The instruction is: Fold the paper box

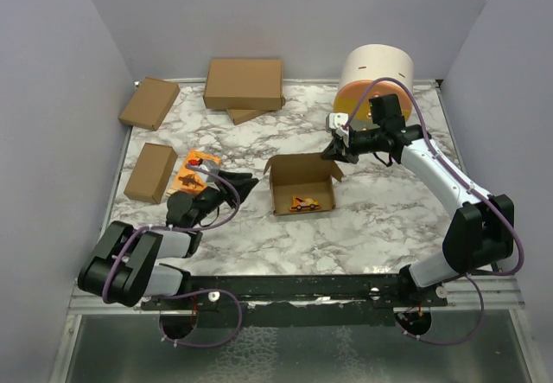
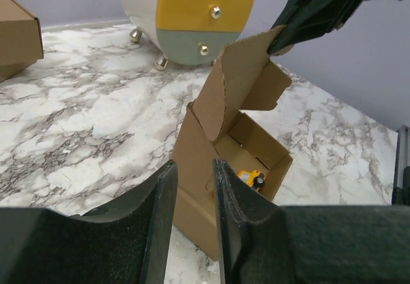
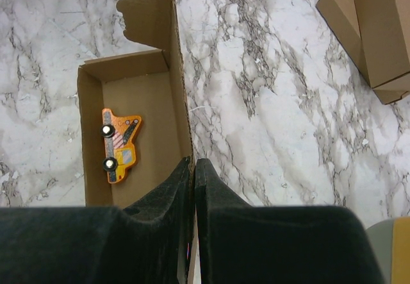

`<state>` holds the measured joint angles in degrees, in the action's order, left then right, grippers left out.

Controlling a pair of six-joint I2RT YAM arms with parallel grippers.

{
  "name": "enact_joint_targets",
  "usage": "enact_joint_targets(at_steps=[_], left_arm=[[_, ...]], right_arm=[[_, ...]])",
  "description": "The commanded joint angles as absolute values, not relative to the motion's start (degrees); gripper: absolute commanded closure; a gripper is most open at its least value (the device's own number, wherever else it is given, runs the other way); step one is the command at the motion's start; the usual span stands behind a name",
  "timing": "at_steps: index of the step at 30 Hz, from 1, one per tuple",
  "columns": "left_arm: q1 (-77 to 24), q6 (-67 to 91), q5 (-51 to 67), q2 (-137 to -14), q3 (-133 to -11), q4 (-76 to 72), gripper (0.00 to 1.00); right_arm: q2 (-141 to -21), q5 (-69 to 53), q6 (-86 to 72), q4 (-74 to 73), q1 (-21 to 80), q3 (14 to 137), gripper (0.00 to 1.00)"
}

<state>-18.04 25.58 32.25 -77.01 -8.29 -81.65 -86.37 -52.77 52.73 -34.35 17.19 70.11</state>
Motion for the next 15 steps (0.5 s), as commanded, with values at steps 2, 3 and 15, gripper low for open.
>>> enact_joint_targets(at_steps=[2, 3, 15], left_arm=[[-18.30, 23.45, 28.11, -68.06, -9.70, -75.31, 0.63], [-18.28, 23.11, 27.93, -66.17, -12.03, -70.07, 0.61], [-19.17, 26.30, 28.64, -63.54, -28.81, -40.53, 0.39]], right_arm=[[-86.55, -55.32, 54.96, -35.49, 17.40, 69.92, 0.91], [-86.23, -55.60, 55.92, -35.92, 17.39, 69.65, 0.91], [-82.30, -49.50, 56.93, -27.83, 17.91, 65.04, 0.93]])
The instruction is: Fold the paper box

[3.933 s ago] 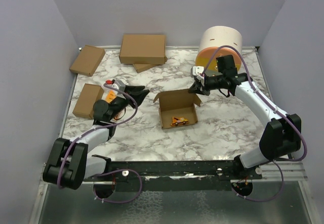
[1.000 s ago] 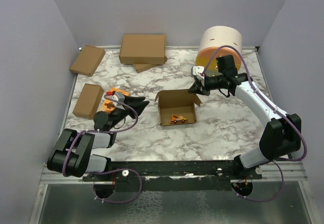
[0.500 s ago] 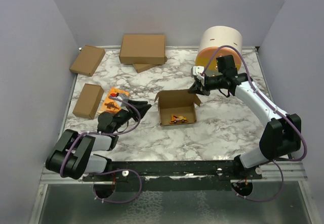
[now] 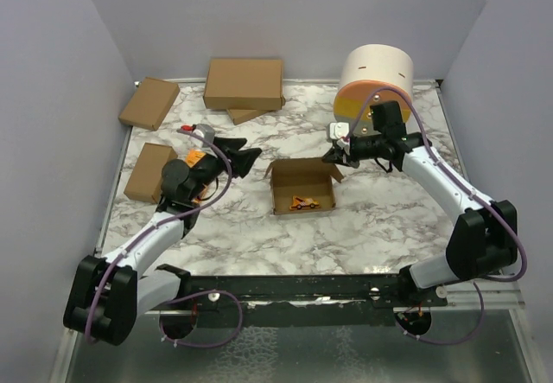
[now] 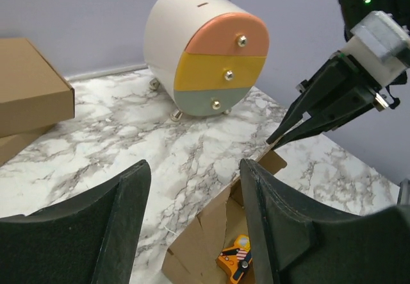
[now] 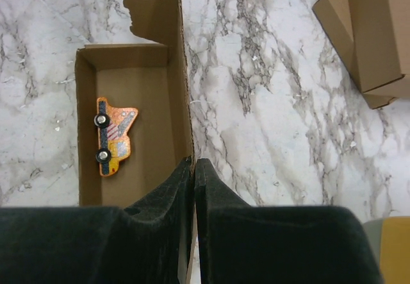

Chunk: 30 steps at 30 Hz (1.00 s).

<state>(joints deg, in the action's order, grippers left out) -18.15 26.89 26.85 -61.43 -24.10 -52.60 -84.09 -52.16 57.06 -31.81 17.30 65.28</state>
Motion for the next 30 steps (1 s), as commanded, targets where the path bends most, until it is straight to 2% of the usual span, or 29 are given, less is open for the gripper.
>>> enact_joint_targets(at_steps=[1, 6, 10, 21, 26, 30], left_arm=[[-19.98, 24.68, 28.90, -63.85, -28.51, -40.59, 0.37], [-27.57, 8.49, 24.64, -61.90, -21.09, -46.43, 0.29], [-27.87, 4.93, 23.07, -62.26, -14.52, -56.89, 0.26], [-27.81, 7.11, 20.17, -71.35, -9.20, -74.20, 0.26], [-27.85, 7.79, 19.41, -75.84, -10.99, -75.30, 0.28], [-27.81, 8.27, 18.78, -82.53, -11.90, -83.42, 0.29]], right_arm=[[-82.56, -49.48, 56.42, -27.94, 17.93, 65.30, 0.93], [-83.83, -50.26, 52.44, -28.30, 17.93, 67.45, 0.98], [-85.23, -52.45, 51.24, -31.88, 17.89, 71.83, 0.99], [-86.49, -53.61, 50.41, -34.67, 17.88, 73.60, 0.99], [-88.01, -53.48, 50.59, -34.93, 17.93, 73.83, 0.99], [-89.00, -53.59, 50.59, -35.58, 17.89, 74.47, 0.99]])
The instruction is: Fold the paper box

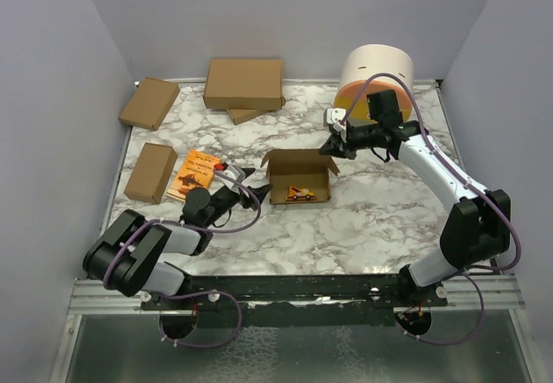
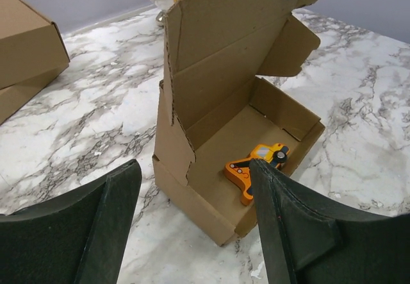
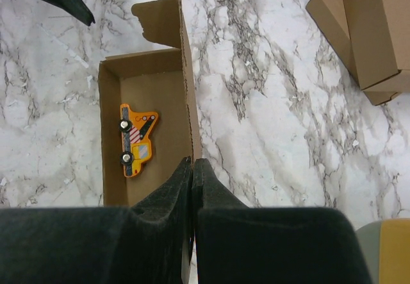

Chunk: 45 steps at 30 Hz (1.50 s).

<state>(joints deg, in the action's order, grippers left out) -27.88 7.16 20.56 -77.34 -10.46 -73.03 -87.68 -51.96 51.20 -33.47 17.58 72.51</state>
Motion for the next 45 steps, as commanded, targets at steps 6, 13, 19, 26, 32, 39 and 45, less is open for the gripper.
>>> enact_joint_targets(at_steps=[6, 13, 19, 26, 32, 39, 45], left_arm=[[-27.85, 10.34, 18.90, -93.80, -13.91, -97.86, 0.35], [-27.86, 10.51, 16.73, -100.37, -16.58, -101.96, 0.42], [-27.86, 10.11, 15.38, -102.30, -18.39, -102.02, 0.57], [-27.86, 9.74, 15.82, -102.21, -18.39, -102.03, 0.91], [-27.86, 10.36, 16.10, -99.89, -17.27, -100.50, 1.00], [-27.86, 8.52, 16.92, -97.56, -17.27, -96.68, 1.00], [-27.86, 5.56, 19.70, -95.49, -17.28, -95.67, 1.00]], right_arm=[[-89.77, -53.15, 50.07, -35.77, 17.92, 74.81, 0.99], [-90.39, -53.62, 49.87, -35.98, 17.91, 75.03, 0.99], [-91.05, -53.31, 50.07, -36.47, 17.88, 75.27, 0.99], [-91.45, -51.35, 49.74, -36.40, 17.89, 75.67, 0.98], [-91.22, -50.35, 51.71, -37.24, 17.87, 75.78, 0.94], [-91.06, -60.37, 63.47, -51.58, 17.84, 78.90, 0.56], [-93.59, -67.35, 59.09, -60.55, 16.21, 91.59, 0.31]])
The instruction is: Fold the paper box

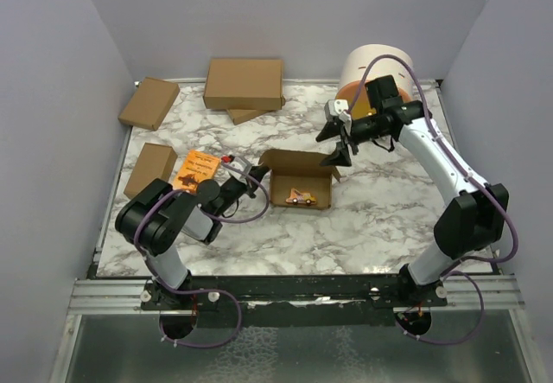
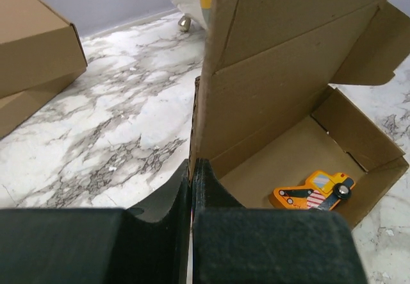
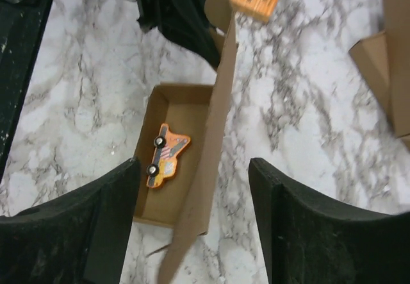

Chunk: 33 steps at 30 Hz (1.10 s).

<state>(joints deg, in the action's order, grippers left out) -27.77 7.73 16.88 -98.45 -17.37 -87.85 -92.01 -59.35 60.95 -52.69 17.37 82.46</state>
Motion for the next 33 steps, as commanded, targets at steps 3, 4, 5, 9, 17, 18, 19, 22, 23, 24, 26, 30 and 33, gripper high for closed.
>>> enact_joint_targets(at_steps=[3, 4, 5, 9, 17, 18, 19, 22, 23, 24, 26, 30, 33], left_arm=[[-27.86, 5.47, 20.62, -94.84, -17.62, -94.37, 1.00], [-27.86, 5.45, 20.99, -94.51, -17.63, -93.91, 1.00], [-27.86, 5.28, 21.25, -94.08, -17.64, -93.44, 1.00], [-27.86, 4.97, 21.51, -92.28, -17.56, -91.21, 1.00], [-28.03, 4.82, 20.80, -87.66, -19.42, -81.29, 1.00], [-28.08, 4.60, 20.60, -87.05, -19.73, -79.89, 1.00], [-28.12, 4.33, 20.38, -86.61, -20.08, -78.41, 1.00], [-28.12, 3.50, 19.98, -86.05, -21.45, -74.47, 1.00], [-28.12, 3.29, 19.87, -86.25, -21.90, -73.52, 1.00], [-28.12, 3.20, 19.63, -86.60, -22.36, -72.72, 1.00], [-28.12, 3.03, 19.43, -87.52, -23.35, -71.47, 1.00], [-28.12, 3.12, 19.20, -89.37, -25.61, -68.85, 1.00], [-28.13, 3.12, 19.66, -90.69, -26.34, -69.91, 1.00]], right_arm=[[-95.61, -67.10, 52.00, -59.93, 15.89, 97.26, 0.28], [-96.27, -66.80, 48.93, -58.79, 15.91, 98.50, 0.28], [-96.99, -65.97, 44.36, -56.70, 15.89, 99.48, 0.29], [-101.01, -58.45, 32.03, -51.70, 16.10, 102.70, 0.51], [-110.19, -63.28, 33.69, -65.76, 19.24, 106.92, 0.55], [-110.17, -65.02, 33.39, -66.51, 19.25, 106.68, 0.51], [-110.07, -66.29, 32.75, -66.81, 19.25, 106.30, 0.48], [-109.25, -68.99, 30.33, -66.04, 19.25, 104.45, 0.41], [-109.05, -69.78, 29.80, -65.75, 19.25, 103.93, 0.40], [-108.95, -70.74, 29.34, -65.53, 19.25, 103.53, 0.39], [-108.51, -70.59, 28.58, -64.64, 19.25, 103.55, 0.38], [-106.10, -71.64, 24.41, -59.16, 17.92, 103.56, 0.37], [-104.88, -71.41, 20.08, -54.44, 17.67, 101.18, 0.39]])
